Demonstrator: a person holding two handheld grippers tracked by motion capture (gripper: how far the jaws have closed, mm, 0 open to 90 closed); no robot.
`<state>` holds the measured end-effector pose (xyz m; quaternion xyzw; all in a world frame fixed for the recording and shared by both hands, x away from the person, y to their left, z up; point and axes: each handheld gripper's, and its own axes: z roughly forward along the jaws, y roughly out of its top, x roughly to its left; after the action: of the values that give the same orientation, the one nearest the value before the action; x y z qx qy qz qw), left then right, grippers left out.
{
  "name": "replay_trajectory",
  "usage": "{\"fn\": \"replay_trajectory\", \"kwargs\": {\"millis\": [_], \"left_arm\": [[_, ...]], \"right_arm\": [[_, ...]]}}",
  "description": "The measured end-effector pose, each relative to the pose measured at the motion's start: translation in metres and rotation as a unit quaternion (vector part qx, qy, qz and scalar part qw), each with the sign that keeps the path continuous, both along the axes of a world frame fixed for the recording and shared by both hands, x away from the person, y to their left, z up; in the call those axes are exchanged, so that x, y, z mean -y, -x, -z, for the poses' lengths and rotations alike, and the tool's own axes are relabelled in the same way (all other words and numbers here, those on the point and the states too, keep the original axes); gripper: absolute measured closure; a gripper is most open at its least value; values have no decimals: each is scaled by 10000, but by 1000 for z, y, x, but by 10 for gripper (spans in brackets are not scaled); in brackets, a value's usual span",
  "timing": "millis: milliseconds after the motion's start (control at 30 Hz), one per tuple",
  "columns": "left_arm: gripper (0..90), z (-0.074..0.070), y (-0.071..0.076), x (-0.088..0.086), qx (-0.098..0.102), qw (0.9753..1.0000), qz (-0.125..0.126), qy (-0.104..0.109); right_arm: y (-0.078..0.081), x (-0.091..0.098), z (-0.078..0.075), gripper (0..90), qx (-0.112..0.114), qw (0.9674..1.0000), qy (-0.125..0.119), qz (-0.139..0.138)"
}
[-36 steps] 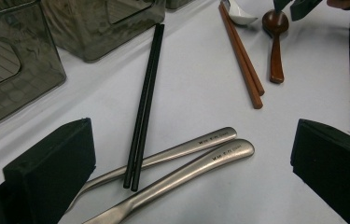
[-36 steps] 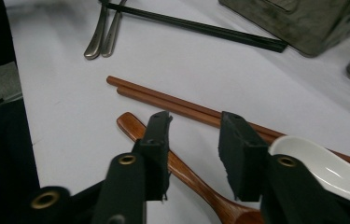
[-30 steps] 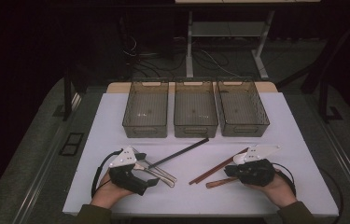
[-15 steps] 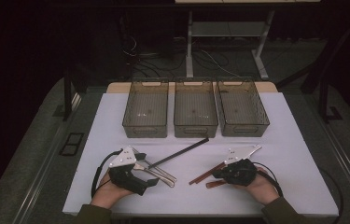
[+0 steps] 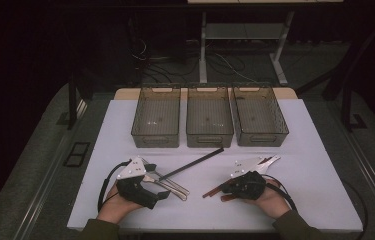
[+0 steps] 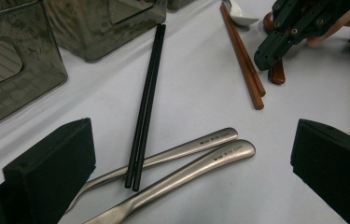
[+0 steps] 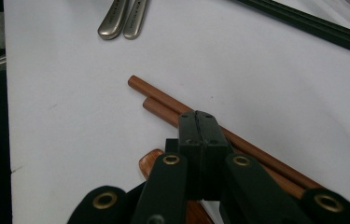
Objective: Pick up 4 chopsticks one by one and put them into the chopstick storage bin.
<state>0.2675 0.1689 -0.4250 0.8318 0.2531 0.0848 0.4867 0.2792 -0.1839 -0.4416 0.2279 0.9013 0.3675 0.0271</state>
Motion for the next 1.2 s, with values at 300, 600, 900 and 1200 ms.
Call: {"fn": "replay_trajectory", "kwargs": {"millis": [300,600,900,1200], "left_arm": [[0,0,0,0,10,10000,-6,7],[0,-1,0,0,13,10000,-24,37],[0,-1,1,0,11,10000,-25,42],[0,0,1,-1,13,10000,-18,31]], "right_arm": [[-2,-9,1,898,-2,10000,-2,-47],[-6,-14,2,898,17,10000,4,-46],[-12,-20,1,898,62,10000,-22,-30],[-19,-23,2,898,69,9999,-78,48]]}}
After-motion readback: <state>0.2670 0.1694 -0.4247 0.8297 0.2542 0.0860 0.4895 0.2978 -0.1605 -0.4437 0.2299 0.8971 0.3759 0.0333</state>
